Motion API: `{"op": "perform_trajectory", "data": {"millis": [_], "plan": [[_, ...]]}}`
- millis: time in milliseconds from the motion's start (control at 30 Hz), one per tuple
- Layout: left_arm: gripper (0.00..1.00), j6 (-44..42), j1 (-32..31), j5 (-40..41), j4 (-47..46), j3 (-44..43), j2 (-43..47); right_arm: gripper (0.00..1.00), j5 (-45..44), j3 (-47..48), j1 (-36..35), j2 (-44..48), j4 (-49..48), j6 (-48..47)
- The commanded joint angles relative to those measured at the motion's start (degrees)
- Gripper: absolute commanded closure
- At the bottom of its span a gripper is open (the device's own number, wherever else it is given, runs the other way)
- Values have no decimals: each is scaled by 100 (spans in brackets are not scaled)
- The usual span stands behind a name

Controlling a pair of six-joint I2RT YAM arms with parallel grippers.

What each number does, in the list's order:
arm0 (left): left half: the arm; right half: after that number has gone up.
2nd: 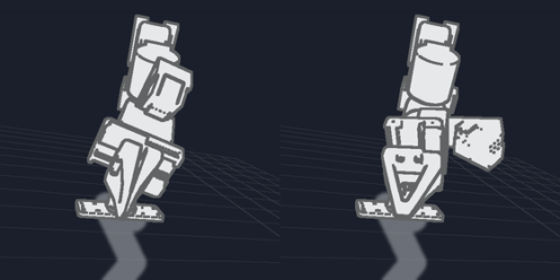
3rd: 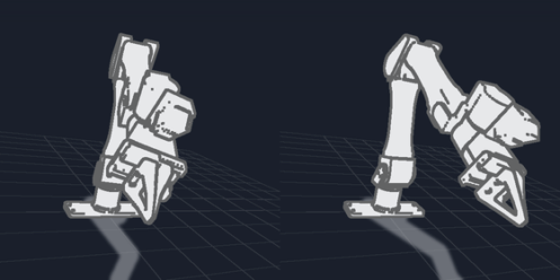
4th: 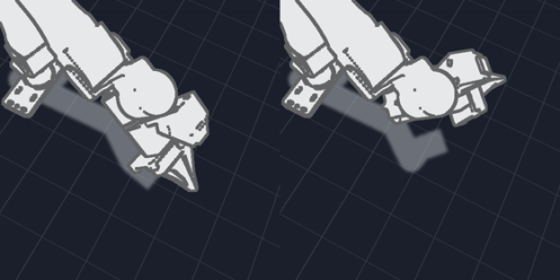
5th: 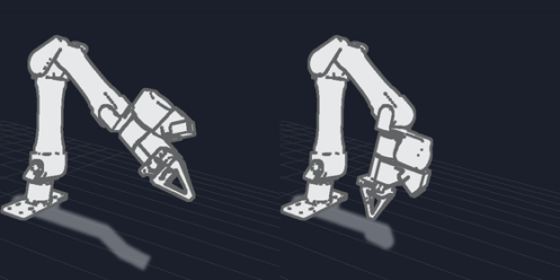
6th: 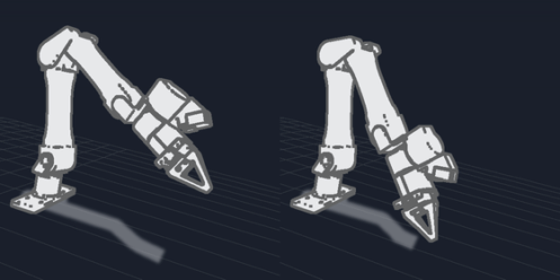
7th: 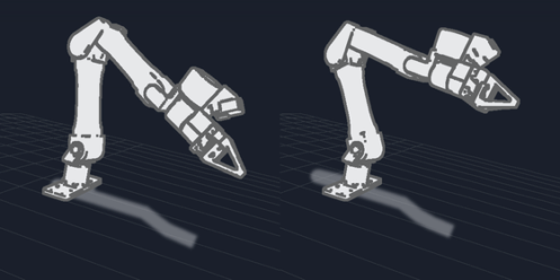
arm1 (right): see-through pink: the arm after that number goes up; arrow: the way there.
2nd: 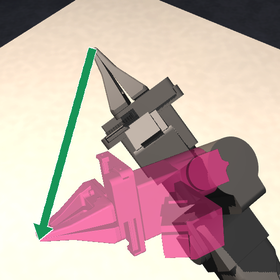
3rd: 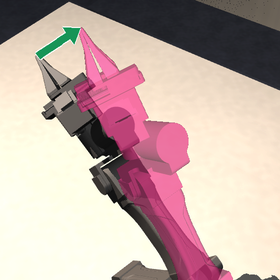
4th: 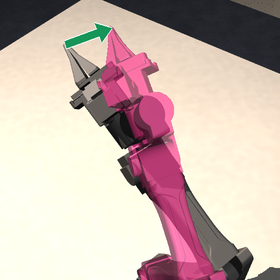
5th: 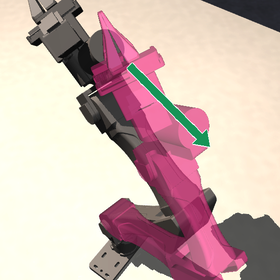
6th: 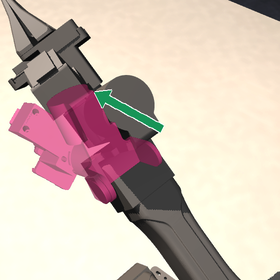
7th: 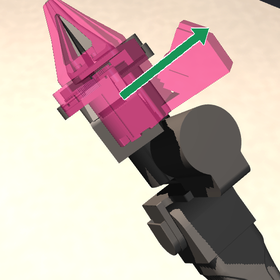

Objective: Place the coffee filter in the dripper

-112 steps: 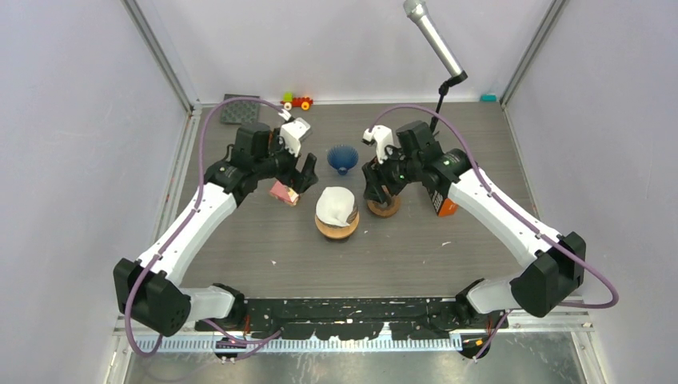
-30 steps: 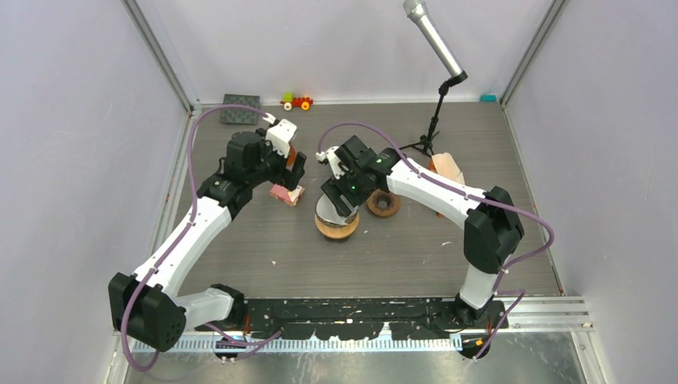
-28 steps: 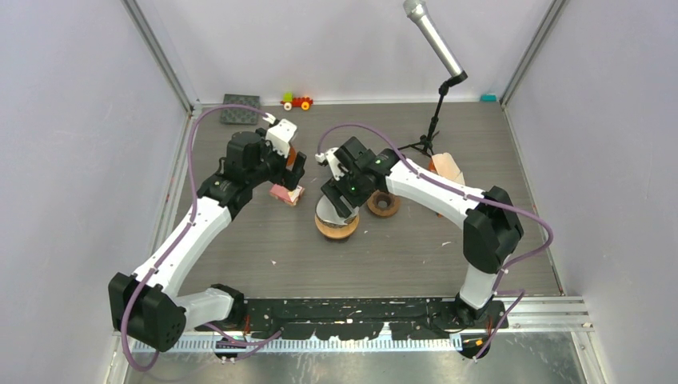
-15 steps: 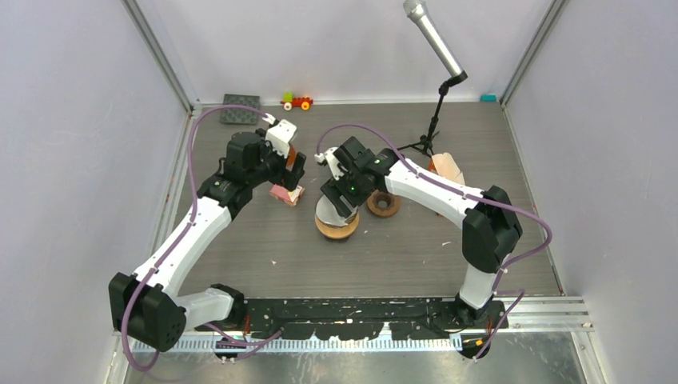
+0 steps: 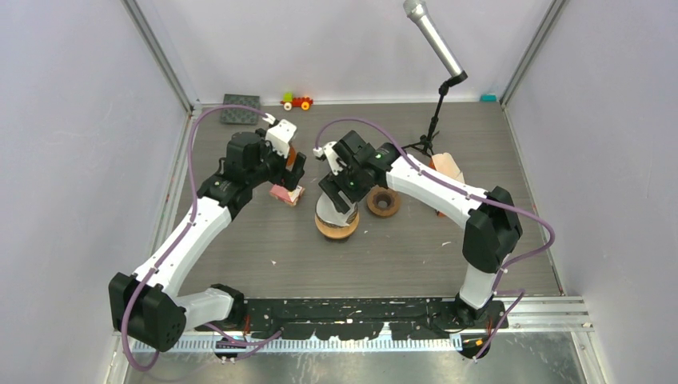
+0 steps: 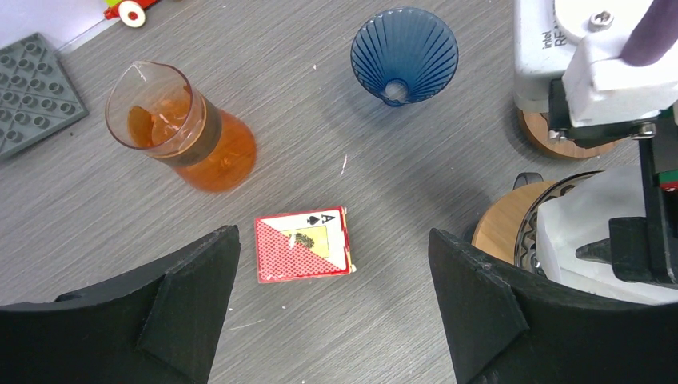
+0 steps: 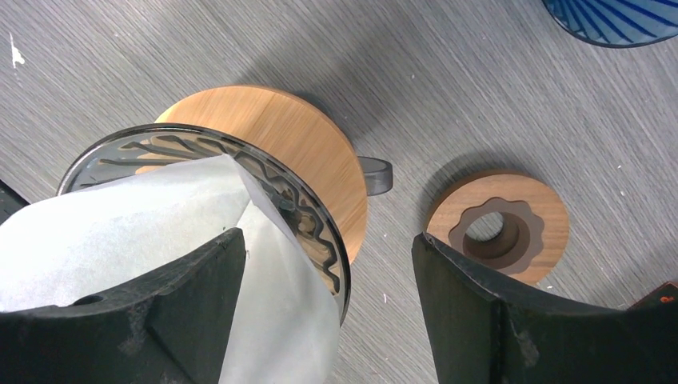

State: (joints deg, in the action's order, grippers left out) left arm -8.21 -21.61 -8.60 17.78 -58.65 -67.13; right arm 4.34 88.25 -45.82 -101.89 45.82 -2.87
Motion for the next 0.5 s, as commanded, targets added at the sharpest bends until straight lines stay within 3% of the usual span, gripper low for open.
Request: {"op": "perform_trajectory", "data": {"millis": [0,467], "plan": [[10,-88,34,-40,-279,21,109,19,59,419,-32,258,157,-20],[11,578,800,-100,-401,-563,-560,19,72,693,24,1019,360,-107]]}}
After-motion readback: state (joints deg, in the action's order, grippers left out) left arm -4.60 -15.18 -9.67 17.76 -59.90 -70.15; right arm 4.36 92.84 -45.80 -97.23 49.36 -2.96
